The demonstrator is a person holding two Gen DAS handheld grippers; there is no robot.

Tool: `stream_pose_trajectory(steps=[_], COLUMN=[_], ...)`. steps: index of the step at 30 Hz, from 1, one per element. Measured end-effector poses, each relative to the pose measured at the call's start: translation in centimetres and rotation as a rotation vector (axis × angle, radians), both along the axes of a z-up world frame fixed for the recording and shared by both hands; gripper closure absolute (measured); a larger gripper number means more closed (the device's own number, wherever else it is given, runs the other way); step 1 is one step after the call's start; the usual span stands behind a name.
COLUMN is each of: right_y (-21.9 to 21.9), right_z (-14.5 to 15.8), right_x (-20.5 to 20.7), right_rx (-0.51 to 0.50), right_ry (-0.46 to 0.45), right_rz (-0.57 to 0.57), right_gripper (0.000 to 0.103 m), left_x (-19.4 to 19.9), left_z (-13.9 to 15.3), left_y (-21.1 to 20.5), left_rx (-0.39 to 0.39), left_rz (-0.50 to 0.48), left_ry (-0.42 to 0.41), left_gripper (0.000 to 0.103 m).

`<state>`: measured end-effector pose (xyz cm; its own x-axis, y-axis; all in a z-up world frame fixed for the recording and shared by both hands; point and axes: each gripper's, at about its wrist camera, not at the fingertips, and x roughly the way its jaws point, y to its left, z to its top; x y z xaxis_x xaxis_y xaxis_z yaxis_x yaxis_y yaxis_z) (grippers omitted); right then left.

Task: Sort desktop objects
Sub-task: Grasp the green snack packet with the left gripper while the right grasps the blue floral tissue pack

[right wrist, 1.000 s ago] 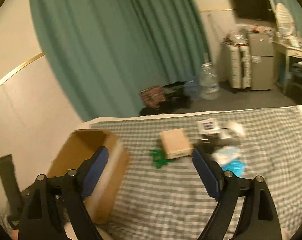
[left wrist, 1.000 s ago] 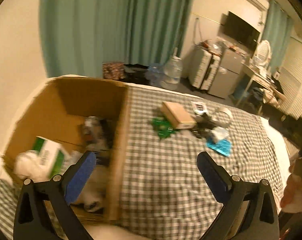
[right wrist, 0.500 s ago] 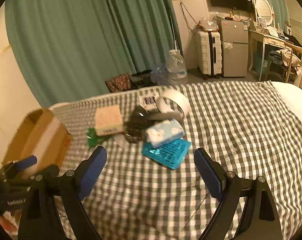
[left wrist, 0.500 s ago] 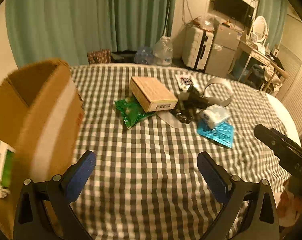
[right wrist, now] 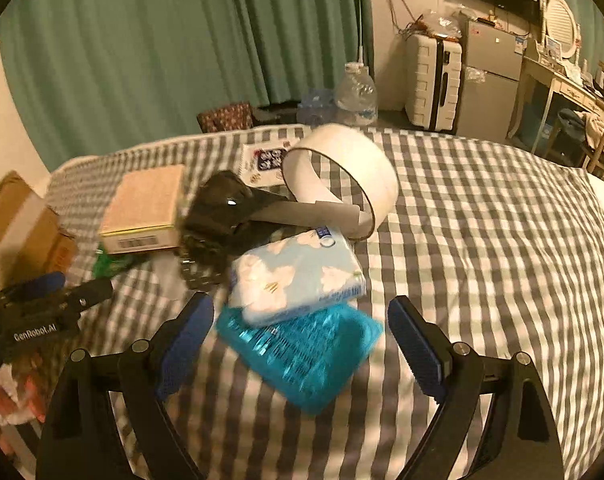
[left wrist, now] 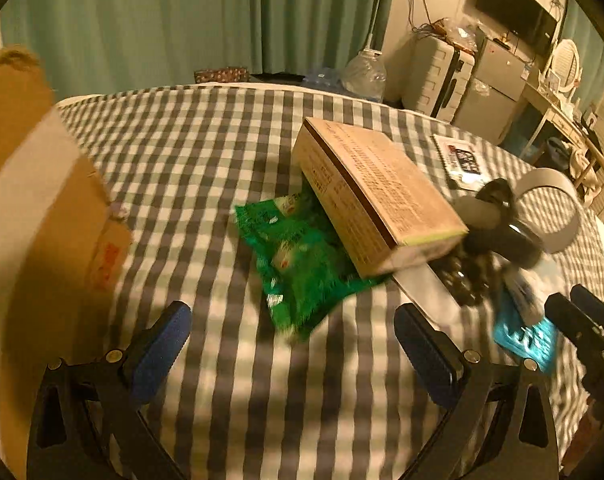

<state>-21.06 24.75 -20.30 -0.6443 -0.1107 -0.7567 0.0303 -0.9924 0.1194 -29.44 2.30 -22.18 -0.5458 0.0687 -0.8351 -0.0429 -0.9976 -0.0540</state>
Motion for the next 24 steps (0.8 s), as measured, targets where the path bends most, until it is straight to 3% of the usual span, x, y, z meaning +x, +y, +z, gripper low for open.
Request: stream_pose_trajectory(steps=[6,11,14,17,19,24], right_y=[-0.3,-0.2,-0.2,-0.6,-0.7,-0.7], right_z=[-1.2,-2.2,-2.2,-2.1,-2.0,-1.3], right_x=[-2.1,-3.1,-3.1,-2.8,-2.8,-2.0], right_rx=[-0.020,-0.050,-0.043,-0.035,-0.039,-0.028], right_ry=[-0.013,-0.039,-0.036,-0.032,-0.030,-0.025], right_rz=[0.044,0.048,0.052,0.054,0.047,0.011], right_gripper=[0.014,0.014,0.020,0.023,0.024,0.025], left_x=[-1.8,-2.9,-2.9,-2.9,-2.9,-2.1], left_z=[-1.2,-1.6,-1.8,-1.8,-1.6,-0.9], left_y=[0.6,0.0,-0.1,-0.3,0.0,-1.1], left_rx=[-0.041,-0.030,-0.029,-0.014,-0.019,0.016], left_rz=[-0.035,-0.047,-0.065,-0.105,-0.133,-0.148], left_ry=[0.028,0.046,0.063,0.072,0.082,0.076], left_gripper=[0.000,0.000,0.000,0.012,0.031,0.048])
